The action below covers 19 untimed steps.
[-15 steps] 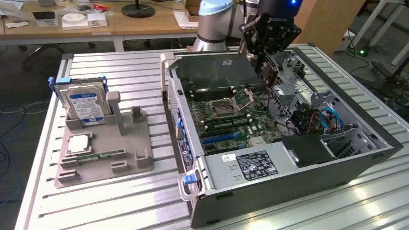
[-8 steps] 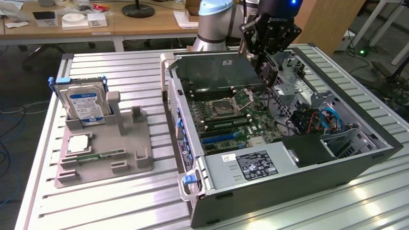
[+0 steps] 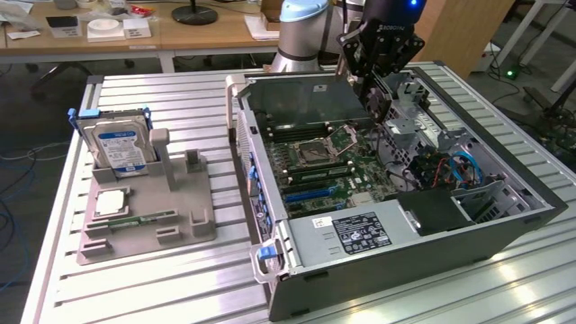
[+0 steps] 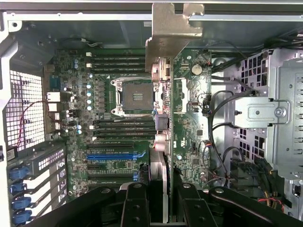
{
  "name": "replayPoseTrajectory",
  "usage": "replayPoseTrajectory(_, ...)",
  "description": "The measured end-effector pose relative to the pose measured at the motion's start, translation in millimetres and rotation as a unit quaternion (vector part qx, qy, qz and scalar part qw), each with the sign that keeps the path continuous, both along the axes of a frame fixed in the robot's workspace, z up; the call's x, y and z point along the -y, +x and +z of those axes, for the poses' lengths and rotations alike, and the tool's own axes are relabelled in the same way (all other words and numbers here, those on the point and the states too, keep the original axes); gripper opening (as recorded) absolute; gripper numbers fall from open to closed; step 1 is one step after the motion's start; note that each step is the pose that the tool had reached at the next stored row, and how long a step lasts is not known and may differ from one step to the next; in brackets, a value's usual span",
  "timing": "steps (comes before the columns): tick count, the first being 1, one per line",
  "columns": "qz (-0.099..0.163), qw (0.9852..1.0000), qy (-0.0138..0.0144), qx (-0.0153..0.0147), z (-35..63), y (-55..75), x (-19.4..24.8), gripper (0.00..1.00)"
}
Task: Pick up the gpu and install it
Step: 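Insert the gpu into the slot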
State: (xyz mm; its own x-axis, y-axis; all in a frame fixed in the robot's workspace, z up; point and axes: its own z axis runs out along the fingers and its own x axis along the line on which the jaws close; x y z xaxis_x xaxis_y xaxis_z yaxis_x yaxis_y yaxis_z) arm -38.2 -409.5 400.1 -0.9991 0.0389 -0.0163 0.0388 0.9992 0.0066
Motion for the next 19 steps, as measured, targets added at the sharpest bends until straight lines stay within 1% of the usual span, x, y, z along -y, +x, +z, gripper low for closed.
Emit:
replayPoseTrajectory(2, 0.004, 1.0000, 0.0000, 0.0000, 0.0, 0.0, 0.0, 0.28)
replayPoseTrajectory(5, 0.021, 0.9998, 0.0001, 0.0000, -0.1, 0.0, 0.0, 0.28)
replayPoseTrajectory(8, 0.039, 0.9992, 0.0000, 0.0000, 0.0, 0.0, 0.0, 0.28)
replayPoseTrajectory(13, 0.061, 0.9981, 0.0000, 0.0000, 0.0, -0.6, 0.6, 0.28)
replayPoseTrajectory(19, 0.086, 0.9963, 0.0001, 0.0000, 0.0, -1.1, 1.5, 0.28)
